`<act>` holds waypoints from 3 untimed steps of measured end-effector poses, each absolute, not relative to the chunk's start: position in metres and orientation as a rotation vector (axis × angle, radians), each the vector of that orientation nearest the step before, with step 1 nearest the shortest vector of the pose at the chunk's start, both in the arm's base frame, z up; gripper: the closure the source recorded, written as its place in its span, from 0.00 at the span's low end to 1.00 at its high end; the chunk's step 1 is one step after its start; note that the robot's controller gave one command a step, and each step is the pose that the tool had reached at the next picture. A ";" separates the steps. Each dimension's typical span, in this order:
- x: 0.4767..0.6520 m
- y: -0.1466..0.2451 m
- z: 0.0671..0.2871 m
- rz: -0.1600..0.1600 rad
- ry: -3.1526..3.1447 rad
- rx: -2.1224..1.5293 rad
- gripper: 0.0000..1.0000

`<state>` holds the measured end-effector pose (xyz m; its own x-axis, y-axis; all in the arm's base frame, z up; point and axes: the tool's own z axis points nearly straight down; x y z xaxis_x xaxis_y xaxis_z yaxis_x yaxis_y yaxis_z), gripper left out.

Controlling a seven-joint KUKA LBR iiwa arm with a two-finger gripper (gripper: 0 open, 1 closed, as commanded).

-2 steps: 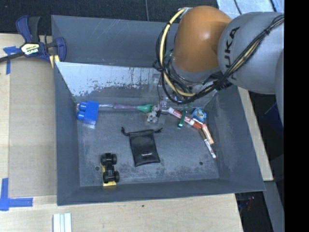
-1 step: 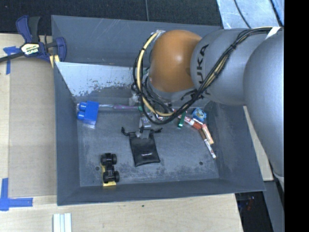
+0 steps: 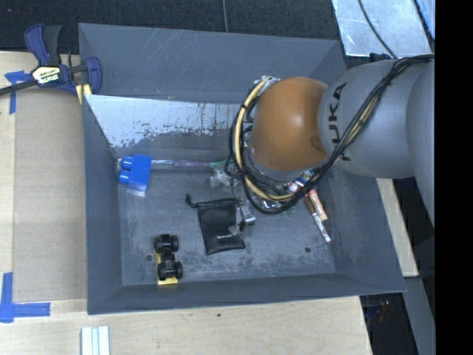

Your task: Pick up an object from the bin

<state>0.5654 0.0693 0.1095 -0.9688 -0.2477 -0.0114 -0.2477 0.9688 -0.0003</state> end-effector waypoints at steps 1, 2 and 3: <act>0.576 0.038 0.152 -0.001 3.065 -0.627 0.00; 0.585 0.037 0.117 -0.002 3.110 -0.333 0.00; 0.587 0.049 0.096 -0.003 3.125 -0.241 0.00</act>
Offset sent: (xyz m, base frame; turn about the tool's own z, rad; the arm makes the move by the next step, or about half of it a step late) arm 0.0206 -0.0307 -0.0220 0.0983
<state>0.5870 0.0495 0.0964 -0.9882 -0.1533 -0.0068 -0.1532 0.9882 -0.0027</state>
